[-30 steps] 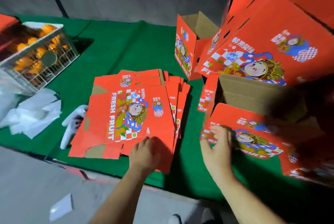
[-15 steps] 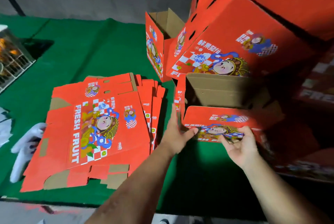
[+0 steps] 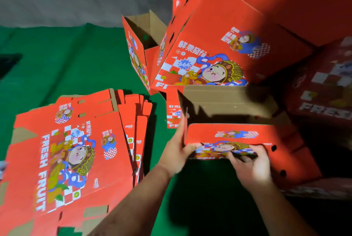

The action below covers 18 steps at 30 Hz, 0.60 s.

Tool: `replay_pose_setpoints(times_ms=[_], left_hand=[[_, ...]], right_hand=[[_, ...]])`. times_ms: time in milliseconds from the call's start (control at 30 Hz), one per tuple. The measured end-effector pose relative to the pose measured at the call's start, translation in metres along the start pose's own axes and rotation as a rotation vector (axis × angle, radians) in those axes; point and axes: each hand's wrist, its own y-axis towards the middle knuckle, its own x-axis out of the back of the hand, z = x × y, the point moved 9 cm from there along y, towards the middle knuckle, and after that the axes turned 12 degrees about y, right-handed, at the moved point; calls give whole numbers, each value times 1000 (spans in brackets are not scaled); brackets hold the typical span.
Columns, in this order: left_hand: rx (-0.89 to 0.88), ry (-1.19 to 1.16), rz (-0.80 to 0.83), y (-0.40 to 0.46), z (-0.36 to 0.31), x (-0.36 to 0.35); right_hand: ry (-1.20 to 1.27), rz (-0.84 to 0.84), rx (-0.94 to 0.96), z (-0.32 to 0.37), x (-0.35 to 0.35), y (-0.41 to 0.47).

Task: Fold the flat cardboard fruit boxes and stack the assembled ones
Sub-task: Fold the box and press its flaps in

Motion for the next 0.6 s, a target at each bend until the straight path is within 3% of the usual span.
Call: replay_pose_setpoints(times_ms=[33, 200, 300, 500, 600], left_hand=[[-5, 11, 0, 1, -4, -6], [32, -32, 18, 8, -8, -11], [45, -41, -19, 2, -19, -12], [49, -199, 19, -30, -31, -3], [66, -241, -146, -38, -36, 25]], right_hand=[[-37, 9, 89, 8, 7, -1], [85, 73, -15, 0, -23, -3], [-123, -69, 113, 21, -18, -12], [-168, -266, 213, 10, 22, -40], [-110, -247, 139, -5, 25, -37]])
